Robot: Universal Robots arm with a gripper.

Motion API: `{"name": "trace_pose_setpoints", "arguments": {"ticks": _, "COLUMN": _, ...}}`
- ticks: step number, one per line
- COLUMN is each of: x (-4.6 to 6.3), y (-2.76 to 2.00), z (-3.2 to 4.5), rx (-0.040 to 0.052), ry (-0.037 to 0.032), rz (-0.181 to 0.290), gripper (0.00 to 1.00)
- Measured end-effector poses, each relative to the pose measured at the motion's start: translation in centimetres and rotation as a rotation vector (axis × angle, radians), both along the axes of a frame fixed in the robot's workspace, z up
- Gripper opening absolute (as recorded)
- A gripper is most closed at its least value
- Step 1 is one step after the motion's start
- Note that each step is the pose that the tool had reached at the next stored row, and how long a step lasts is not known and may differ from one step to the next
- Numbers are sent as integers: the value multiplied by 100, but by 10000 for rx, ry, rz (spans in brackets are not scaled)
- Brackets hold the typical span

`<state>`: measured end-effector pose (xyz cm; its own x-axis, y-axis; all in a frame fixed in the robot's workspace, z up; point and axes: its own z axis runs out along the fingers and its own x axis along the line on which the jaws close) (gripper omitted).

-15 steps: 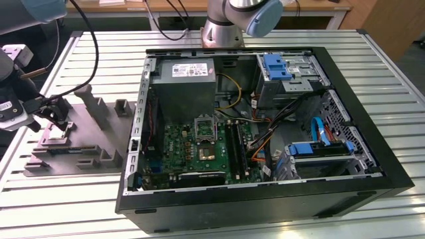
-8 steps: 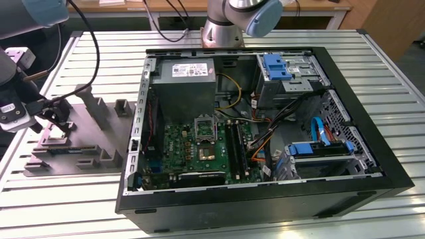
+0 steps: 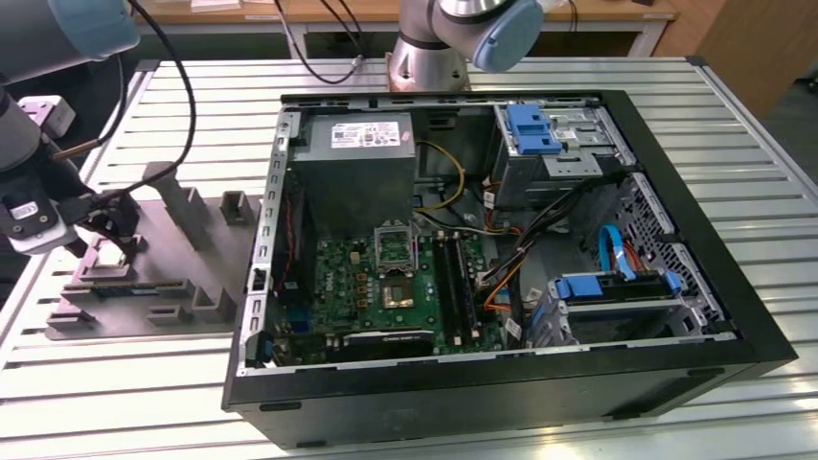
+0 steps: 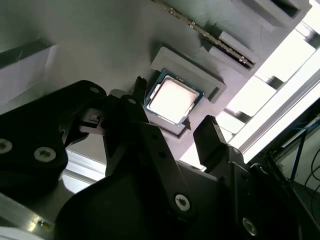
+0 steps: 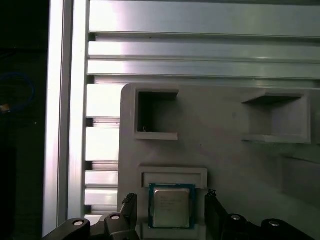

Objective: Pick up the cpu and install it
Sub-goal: 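Pick up the cpu and move it towards the insertion slot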

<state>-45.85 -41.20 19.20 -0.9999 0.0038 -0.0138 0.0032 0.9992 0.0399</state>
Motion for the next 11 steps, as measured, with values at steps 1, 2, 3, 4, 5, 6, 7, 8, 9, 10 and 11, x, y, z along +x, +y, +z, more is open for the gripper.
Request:
{"name": "trace_pose_setpoints", "arguments": {"ticks": 1, "x": -3, "y": 3, "z": -8, "rx": 0, "ry": -1, "rz": -2, "gripper": 65}}
{"name": "trace_pose_setpoints", "arguments": {"ticks": 2, "x": -6, "y": 6, "z": -16, "rx": 0, "ry": -1, "rz": -5, "gripper": 65}}
{"name": "trace_pose_setpoints", "arguments": {"ticks": 3, "x": -9, "y": 7, "z": -24, "rx": 0, "ry": -1, "rz": -5, "gripper": 65}}
{"name": "trace_pose_setpoints", "arguments": {"ticks": 4, "x": -13, "y": 8, "z": -32, "rx": 0, "ry": -2, "rz": -7, "gripper": 65}}
{"name": "trace_pose_setpoints", "arguments": {"ticks": 5, "x": -18, "y": 8, "z": -41, "rx": -1, "ry": -6, "rz": -9, "gripper": 65}}
{"name": "trace_pose_setpoints", "arguments": {"ticks": 6, "x": -19, "y": 8, "z": -50, "rx": -1, "ry": -12, "rz": -9, "gripper": 65}}
{"name": "trace_pose_setpoints", "arguments": {"ticks": 7, "x": -19, "y": 8, "z": -53, "rx": -3, "ry": -16, "rz": -9, "gripper": 65}}
{"name": "trace_pose_setpoints", "arguments": {"ticks": 8, "x": -20, "y": 8, "z": -53, "rx": -4, "ry": -15, "rz": -9, "gripper": 65}}
{"name": "trace_pose_setpoints", "arguments": {"ticks": 9, "x": -20, "y": 9, "z": -53, "rx": -5, "ry": -15, "rz": -10, "gripper": 65}}
{"name": "trace_pose_setpoints", "arguments": {"ticks": 10, "x": -20, "y": 9, "z": -53, "rx": -4, "ry": -16, "rz": -11, "gripper": 65}}
{"name": "trace_pose_setpoints", "arguments": {"ticks": 11, "x": -20, "y": 9, "z": -53, "rx": -4, "ry": -16, "rz": -10, "gripper": 65}}
